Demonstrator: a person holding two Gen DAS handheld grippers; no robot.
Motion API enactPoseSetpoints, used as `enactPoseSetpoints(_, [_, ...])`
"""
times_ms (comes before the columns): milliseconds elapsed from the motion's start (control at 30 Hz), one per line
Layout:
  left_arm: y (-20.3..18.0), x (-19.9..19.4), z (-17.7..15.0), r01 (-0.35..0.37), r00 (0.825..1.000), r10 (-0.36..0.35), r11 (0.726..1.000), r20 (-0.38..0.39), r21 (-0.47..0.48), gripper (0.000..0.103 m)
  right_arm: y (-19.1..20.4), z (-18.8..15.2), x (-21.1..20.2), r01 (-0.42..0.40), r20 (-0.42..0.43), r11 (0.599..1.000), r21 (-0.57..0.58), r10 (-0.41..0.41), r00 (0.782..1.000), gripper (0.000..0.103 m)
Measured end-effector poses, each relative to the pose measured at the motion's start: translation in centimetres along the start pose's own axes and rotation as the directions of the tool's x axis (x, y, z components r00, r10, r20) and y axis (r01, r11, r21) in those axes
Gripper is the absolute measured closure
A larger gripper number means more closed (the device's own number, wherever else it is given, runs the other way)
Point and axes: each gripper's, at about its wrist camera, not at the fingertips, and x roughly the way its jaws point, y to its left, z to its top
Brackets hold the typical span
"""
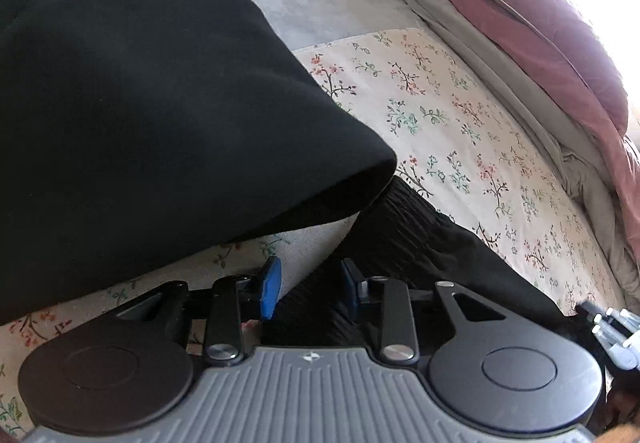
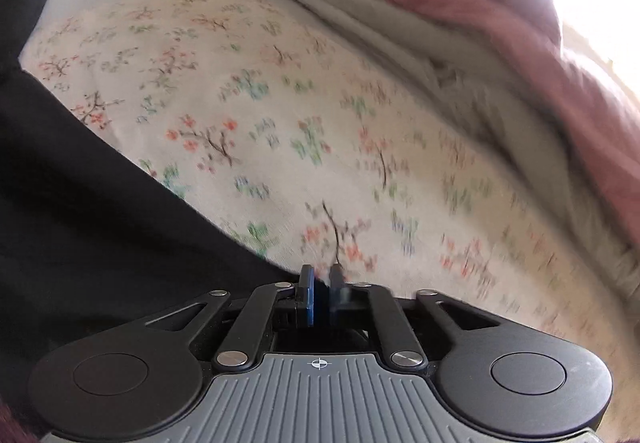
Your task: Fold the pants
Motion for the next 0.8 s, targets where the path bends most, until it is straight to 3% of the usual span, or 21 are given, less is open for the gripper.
enactPoseSetpoints(67, [0.4,-0.5,0.0,-0.007,1.000,0.007,1.000,-0.003,-0.020,0.042,0.2,1.5,-1.3,-0.065,0.069,0.997,0.052,0.062,0.996,0.091])
enactPoseSetpoints(133, [1.1,-1.1,0.0,0.021,0.999,-0.024,0.997,-0.036,-0.071,0.042,1.2,3.3,-2.3,-0.200,0.115,0.977,0.076,0.191,0.975,0.090])
enactPoseSetpoints(233, [2.8,-2.1,-0.2,0.102,0.992,-0.112,0.981,-0.052,-0.166,0.035,5.0,5.7,-2.7,-0.324,0.109,0.946,-0.010,0.323,0.940,0.080])
enactPoseSetpoints(300, [3.4,-2.2,-0.2,0.171,0.981,-0.186,0.965,-0.060,-0.197,0.019,7.6,7.0,-2.4,-0.367,0.098,0.928,-0.063,0.371,0.923,0.074])
enactPoseSetpoints(367, [3.1,-1.6,-0.3,0.217,0.965,-0.238,0.959,-0.107,-0.183,0.010,10.1,8.2,-1.3,-0.414,0.062,0.905,-0.093,0.421,0.905,0.074])
enactPoseSetpoints(467, [2.7,-1.3,-0.5,0.194,0.966,-0.216,0.968,-0.139,-0.159,0.010,12.9,9.7,0.7,-0.468,0.015,0.873,-0.139,0.474,0.880,0.072])
enactPoseSetpoints(567, [3.0,-1.4,-0.7,0.159,0.967,-0.190,0.971,-0.169,-0.180,0.011,14.1,11.6,2.4,-0.533,-0.009,0.839,-0.112,0.536,0.844,0.047])
enactPoseSetpoints(633, [3.3,-2.1,-0.7,0.138,0.977,-0.163,0.975,-0.140,-0.177,0.011,14.2,12.7,3.0,-0.564,-0.014,0.820,-0.096,0.565,0.825,0.047])
enactPoseSetpoints(733, [3.4,-1.1,-0.9,0.190,0.955,-0.235,0.953,-0.183,-0.236,0.012,13.5,13.5,4.1,-0.645,-0.019,0.764,-0.022,0.644,0.765,0.047])
enactPoseSetpoints(767, [3.2,-0.6,-1.3,0.192,0.948,-0.247,0.947,-0.201,-0.259,0.013,13.6,13.4,5.0,-0.658,-0.046,0.753,0.007,0.657,0.752,0.047])
enactPoseSetpoints(800, [2.9,-0.2,-1.1,0.198,0.946,-0.257,0.940,-0.197,-0.276,0.016,13.9,13.3,5.8,-0.654,-0.071,0.756,0.023,0.654,0.753,0.047])
